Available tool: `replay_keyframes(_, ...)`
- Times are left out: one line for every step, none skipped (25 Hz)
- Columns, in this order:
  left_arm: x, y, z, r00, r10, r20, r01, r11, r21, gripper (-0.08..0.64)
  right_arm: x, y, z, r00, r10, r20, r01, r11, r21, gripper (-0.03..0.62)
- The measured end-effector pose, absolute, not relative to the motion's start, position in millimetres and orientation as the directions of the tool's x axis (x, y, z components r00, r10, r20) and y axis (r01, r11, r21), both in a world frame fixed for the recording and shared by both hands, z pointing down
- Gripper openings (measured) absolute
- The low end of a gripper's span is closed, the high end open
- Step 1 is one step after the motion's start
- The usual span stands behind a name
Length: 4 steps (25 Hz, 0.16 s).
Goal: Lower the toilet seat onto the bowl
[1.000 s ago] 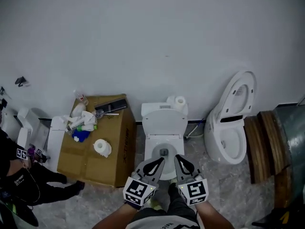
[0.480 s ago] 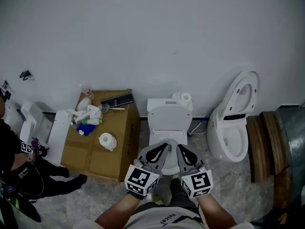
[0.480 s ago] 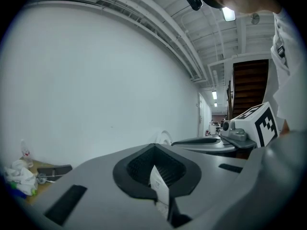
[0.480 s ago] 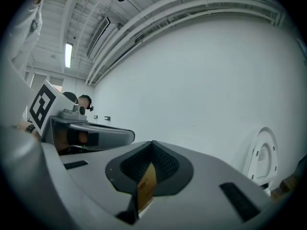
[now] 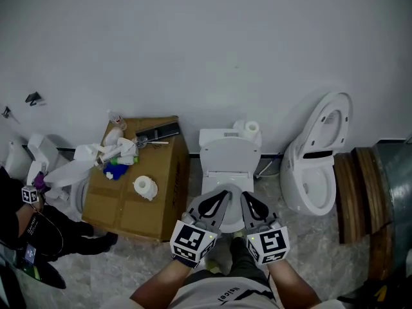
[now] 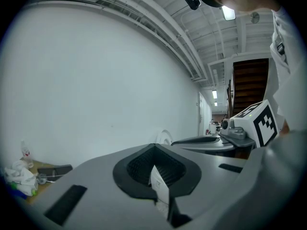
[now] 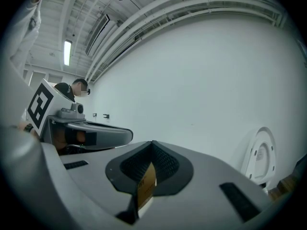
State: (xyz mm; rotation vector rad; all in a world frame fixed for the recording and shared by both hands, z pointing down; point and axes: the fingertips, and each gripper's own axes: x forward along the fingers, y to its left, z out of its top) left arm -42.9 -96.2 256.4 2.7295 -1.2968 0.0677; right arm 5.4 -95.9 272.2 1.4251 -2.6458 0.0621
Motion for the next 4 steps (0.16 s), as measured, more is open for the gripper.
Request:
replay_keyframes(-42.7,-96.6,256.9,0.632,-0.77,0.093,-0.775,-0.626,0.083,0.009,5.2,-97.0,272.3,-0.544,-0.827,0.138,-0.833,0.553,0.032,0.015)
replay_keyframes(-42.7,-97.5,257.3,0.631,-0.77,0.095,-0.776,-0.626,0.08,0.009,4.8,-98.3,272.2,-0.546,-0.826,0.137,-0.831,0.555,0.036,0.015)
replay_keyframes(-42.8,-98.5,257.6,0.63,-0.77,0.096,-0.776,-0.626,0.077,0.009,4.3,-99.7,271.9,-0.548,-0.825,0.137,-0.829,0.557,0.04,0.015)
replay_keyframes(-42.9,-99.5,258.0,0.63,-0.771,0.098,-0.777,-0.625,0.074,0.009,3.7,-101.2,271.5,-0.549,-0.824,0.137,-0.828,0.559,0.044,0.015)
